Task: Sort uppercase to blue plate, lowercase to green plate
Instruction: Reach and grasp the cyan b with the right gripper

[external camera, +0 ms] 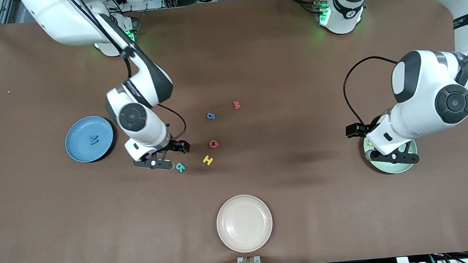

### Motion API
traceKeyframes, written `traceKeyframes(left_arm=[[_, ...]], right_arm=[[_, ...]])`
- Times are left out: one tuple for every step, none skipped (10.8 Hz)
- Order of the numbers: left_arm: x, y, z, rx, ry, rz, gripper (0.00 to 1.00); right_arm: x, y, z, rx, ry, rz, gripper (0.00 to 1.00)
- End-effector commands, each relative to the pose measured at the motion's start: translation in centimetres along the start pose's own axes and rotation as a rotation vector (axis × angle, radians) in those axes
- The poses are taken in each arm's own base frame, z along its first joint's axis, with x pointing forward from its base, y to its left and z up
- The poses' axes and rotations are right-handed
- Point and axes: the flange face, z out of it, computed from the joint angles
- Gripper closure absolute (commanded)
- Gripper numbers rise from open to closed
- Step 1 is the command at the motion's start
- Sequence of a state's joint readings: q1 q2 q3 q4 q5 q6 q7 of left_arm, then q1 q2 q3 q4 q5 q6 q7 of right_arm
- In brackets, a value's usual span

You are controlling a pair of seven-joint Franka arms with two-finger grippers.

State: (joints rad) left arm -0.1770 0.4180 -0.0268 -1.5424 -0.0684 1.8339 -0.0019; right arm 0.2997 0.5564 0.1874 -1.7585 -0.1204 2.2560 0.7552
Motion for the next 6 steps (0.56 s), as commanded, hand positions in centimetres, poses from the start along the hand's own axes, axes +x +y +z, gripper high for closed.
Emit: traceKeyframes(left_arm=[[-1.1,-0.8,0.1,0.014,-0.023,-0.028,0.0],[-1.0,-0.8,0.2,0.015,-0.024,-0.029,0.0],[-1.1,-0.9,0.3,0.017,-0.027,-0.03,0.0],[-1.1,-1.0,0.4,0.018,-0.029,-0.03,0.0],[-1.1,-1.0,0.4,0.017,-0.029,-0.03,0.0],[-1.1,-1.0,0.5,0.017,-0.03,-0.03,0.0]], right_arm=[[1.4,-1.6,1.9,0.005,0.026,0.075,0.0],[2.4,-1.6,2.8,0.004,0.05,0.088,0.0],[3.0,-1.4,3.7,0.004,0.067,0.096,0.0],[3.5,-1.5,4.3,0.008,0.067,0.101,0.0],[3.7,-1.6,5.0,0.005,0.066,0.103,0.0],[4.2,-1.2,5.7,0.005,0.073,0.111,0.0]])
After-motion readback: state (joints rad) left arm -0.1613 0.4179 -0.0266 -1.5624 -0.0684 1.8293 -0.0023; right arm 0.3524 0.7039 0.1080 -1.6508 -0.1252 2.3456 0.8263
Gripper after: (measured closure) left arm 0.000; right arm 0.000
